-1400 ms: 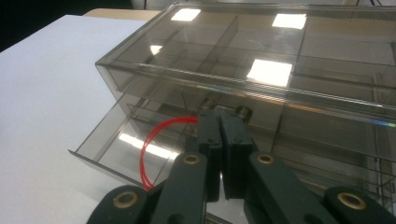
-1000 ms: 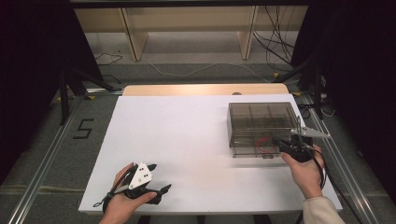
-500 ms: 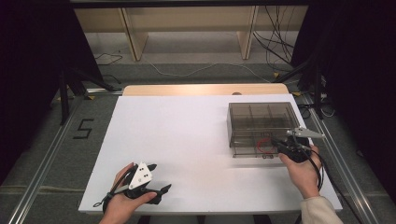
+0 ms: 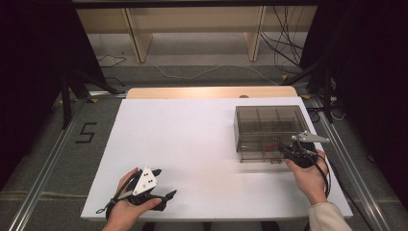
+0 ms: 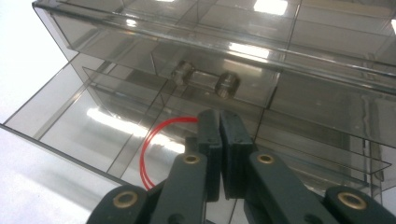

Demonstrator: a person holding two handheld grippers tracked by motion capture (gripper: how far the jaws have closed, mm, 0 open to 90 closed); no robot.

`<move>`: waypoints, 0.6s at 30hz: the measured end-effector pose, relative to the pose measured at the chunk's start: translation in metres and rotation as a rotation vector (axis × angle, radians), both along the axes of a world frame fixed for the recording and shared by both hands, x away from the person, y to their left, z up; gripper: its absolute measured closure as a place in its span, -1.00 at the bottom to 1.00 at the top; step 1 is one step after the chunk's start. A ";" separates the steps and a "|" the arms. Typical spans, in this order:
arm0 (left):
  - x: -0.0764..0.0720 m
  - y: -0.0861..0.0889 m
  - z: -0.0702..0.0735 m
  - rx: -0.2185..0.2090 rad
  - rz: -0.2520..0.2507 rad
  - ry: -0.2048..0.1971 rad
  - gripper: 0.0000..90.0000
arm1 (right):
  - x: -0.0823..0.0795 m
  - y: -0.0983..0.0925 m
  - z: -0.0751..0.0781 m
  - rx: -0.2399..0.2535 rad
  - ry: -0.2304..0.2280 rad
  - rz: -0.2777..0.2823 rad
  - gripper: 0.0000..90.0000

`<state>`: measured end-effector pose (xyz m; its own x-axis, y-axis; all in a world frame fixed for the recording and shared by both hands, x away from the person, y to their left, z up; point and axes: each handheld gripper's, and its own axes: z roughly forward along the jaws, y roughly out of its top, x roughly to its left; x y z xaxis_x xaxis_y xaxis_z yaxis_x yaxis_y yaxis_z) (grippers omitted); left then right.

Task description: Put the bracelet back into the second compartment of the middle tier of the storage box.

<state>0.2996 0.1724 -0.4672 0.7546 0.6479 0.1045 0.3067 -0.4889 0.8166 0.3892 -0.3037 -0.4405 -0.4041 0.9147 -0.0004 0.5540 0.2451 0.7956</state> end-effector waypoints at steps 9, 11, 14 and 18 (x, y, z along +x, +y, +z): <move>0.000 0.000 0.000 -0.001 0.000 0.000 -0.65 | 0.002 0.002 -0.003 -0.019 0.015 0.008 0.96; 0.000 0.000 0.000 -0.001 0.000 0.000 -0.65 | 0.002 0.002 -0.004 -0.021 0.017 0.005 0.96; 0.000 0.000 0.000 -0.001 0.000 0.000 -0.65 | 0.003 0.002 -0.005 -0.027 0.021 0.005 0.96; 0.000 0.000 0.000 -0.001 0.000 0.000 -0.65 | 0.003 0.002 -0.006 -0.027 0.031 0.009 0.94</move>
